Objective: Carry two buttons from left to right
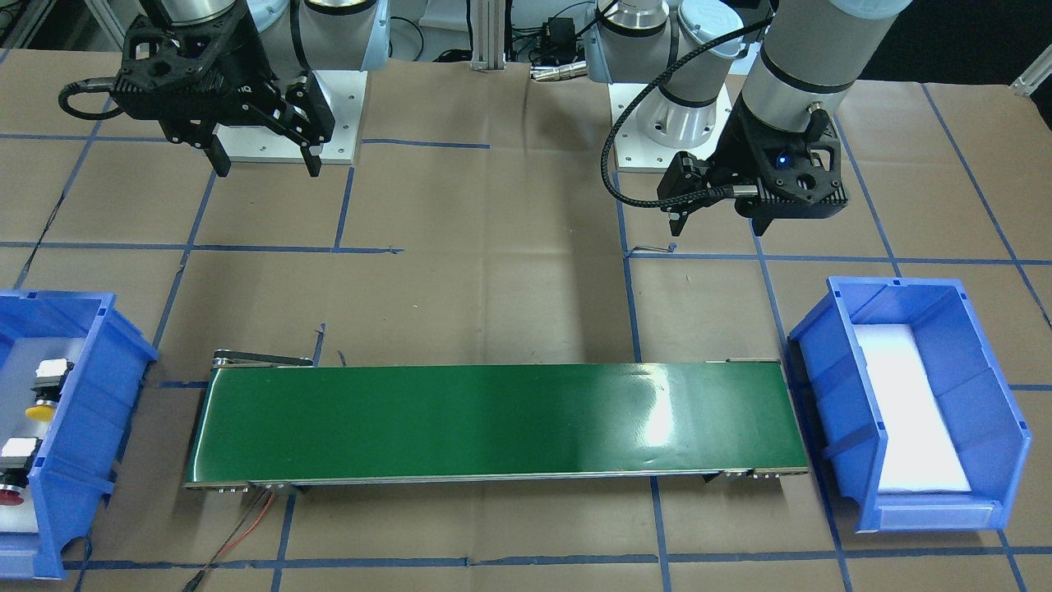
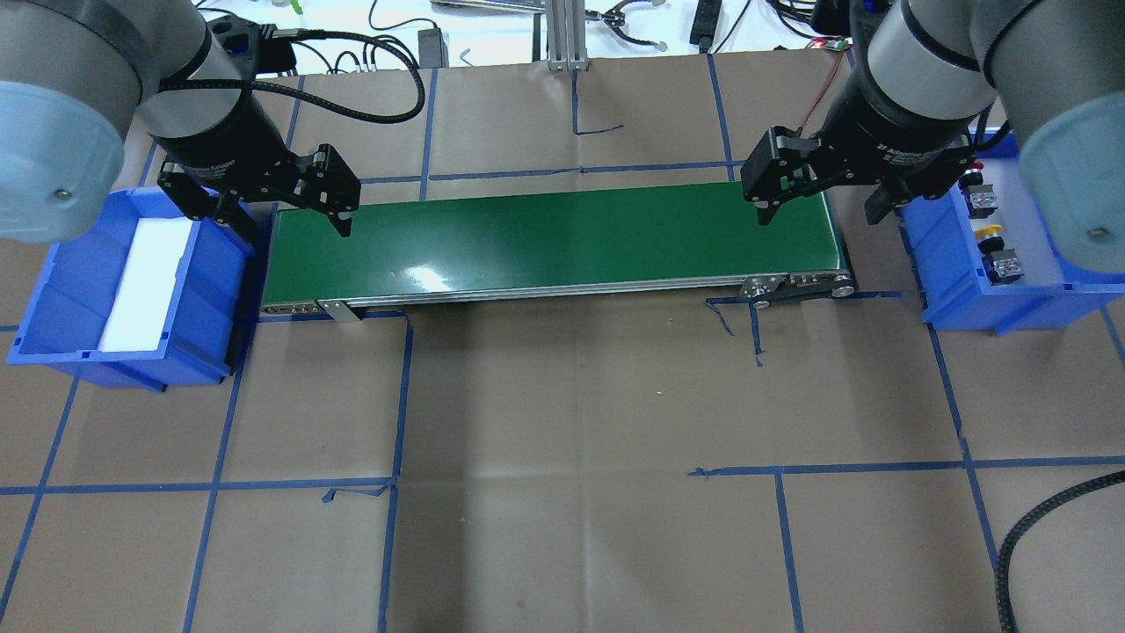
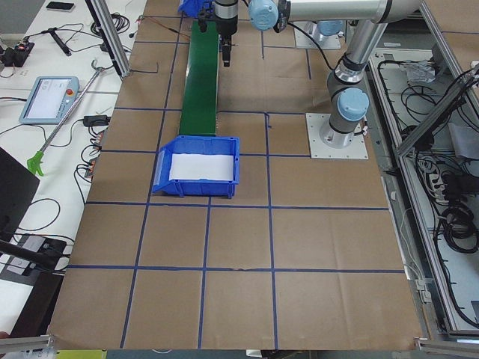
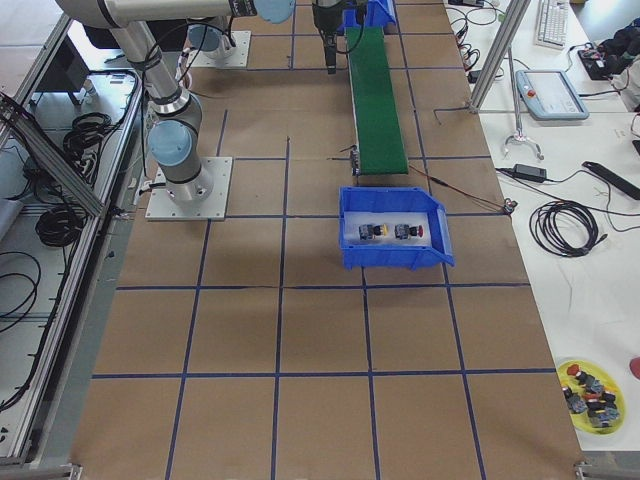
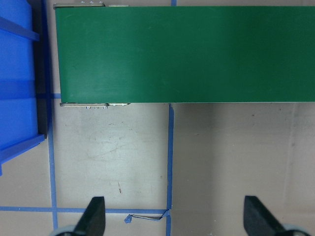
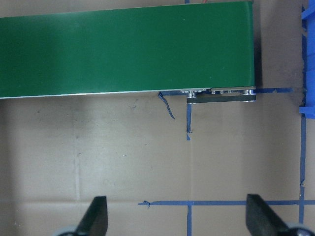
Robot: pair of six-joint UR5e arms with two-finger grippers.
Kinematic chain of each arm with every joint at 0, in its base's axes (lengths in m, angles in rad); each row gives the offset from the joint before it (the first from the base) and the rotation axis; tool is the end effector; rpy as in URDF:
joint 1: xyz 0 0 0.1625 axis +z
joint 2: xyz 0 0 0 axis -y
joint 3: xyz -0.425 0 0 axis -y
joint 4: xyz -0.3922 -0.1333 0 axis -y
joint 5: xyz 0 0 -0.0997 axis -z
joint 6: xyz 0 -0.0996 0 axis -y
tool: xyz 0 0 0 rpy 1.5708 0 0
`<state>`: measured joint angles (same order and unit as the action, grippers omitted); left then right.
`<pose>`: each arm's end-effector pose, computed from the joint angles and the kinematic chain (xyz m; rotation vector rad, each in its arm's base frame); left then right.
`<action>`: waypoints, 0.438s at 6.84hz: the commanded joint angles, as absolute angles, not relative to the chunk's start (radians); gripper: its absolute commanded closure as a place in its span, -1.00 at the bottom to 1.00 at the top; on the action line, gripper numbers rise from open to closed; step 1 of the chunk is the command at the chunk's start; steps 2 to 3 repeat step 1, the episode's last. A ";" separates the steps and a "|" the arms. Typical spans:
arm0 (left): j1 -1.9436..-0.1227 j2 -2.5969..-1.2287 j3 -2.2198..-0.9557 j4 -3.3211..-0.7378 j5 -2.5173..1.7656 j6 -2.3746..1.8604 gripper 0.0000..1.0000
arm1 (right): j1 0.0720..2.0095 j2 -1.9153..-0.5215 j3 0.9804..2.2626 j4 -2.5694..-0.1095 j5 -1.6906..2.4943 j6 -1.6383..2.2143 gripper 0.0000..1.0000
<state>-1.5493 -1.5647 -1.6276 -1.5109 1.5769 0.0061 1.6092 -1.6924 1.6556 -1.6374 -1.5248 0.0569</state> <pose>-0.1221 -0.4925 0.4689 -0.0242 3.1352 -0.0143 0.1550 -0.4442 0.5101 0.0249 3.0867 -0.1562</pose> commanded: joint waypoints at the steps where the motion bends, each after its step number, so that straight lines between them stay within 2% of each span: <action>1: -1.549 -1.565 -1.628 -1.511 1.577 0.006 -1.00 | 1.609 -1.686 1.655 -1.635 -1.525 0.057 -1.00; 3: -1.549 -1.565 -1.628 -1.511 1.577 0.006 -1.00 | 1.609 -1.686 1.655 -1.635 -1.525 0.057 -1.00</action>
